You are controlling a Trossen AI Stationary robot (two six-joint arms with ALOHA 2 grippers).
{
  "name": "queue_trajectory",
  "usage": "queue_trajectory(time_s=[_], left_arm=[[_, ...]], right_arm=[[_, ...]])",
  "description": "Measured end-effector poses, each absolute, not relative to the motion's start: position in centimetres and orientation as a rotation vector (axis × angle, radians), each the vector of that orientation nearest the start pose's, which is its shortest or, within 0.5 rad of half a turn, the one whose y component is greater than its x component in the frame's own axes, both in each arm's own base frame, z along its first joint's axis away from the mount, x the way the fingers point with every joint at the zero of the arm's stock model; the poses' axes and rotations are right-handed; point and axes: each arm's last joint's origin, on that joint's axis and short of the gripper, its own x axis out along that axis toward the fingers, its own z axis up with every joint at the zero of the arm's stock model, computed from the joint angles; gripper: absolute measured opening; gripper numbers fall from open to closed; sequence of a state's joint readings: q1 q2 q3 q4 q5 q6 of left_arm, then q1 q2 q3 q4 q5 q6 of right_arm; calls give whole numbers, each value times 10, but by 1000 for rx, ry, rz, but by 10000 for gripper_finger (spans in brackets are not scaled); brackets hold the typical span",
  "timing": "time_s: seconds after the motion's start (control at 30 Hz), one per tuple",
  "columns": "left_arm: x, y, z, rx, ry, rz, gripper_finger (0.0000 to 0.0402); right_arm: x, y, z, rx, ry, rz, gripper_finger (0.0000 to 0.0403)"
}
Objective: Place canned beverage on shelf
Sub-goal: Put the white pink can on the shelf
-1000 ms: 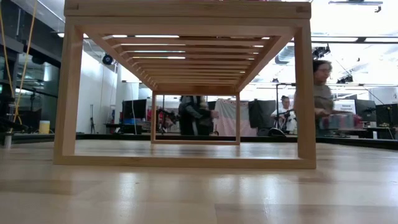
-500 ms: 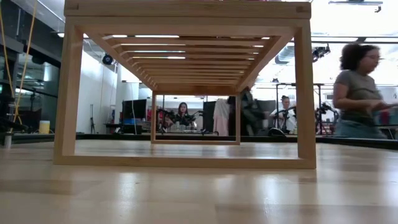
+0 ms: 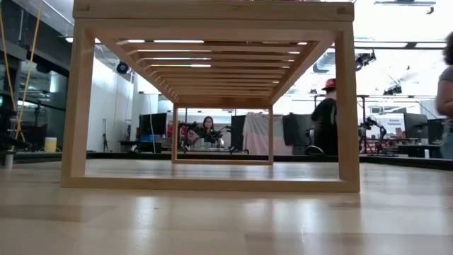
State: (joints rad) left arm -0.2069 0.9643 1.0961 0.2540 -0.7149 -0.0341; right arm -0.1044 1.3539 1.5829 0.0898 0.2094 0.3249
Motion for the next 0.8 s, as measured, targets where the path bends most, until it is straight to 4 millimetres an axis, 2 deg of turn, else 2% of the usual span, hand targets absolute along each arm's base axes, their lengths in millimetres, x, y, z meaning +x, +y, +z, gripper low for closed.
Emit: queue_trajectory(time_s=[0.2,0.33,0.53,0.8], left_arm=[[143,-8,454,-418,-387,286,314],[127,-6,455,-452,-382,199,314],[123,-6,456,-449,-382,175,314],[134,-8,452,-433,-349,182,314]], right_arm=[[276,-30,498,280,-242,-206,239],[283,-23,490,228,-168,-149,239],[289,-12,487,179,-146,-72,239],[294,-2,482,132,-125,-47,239]])
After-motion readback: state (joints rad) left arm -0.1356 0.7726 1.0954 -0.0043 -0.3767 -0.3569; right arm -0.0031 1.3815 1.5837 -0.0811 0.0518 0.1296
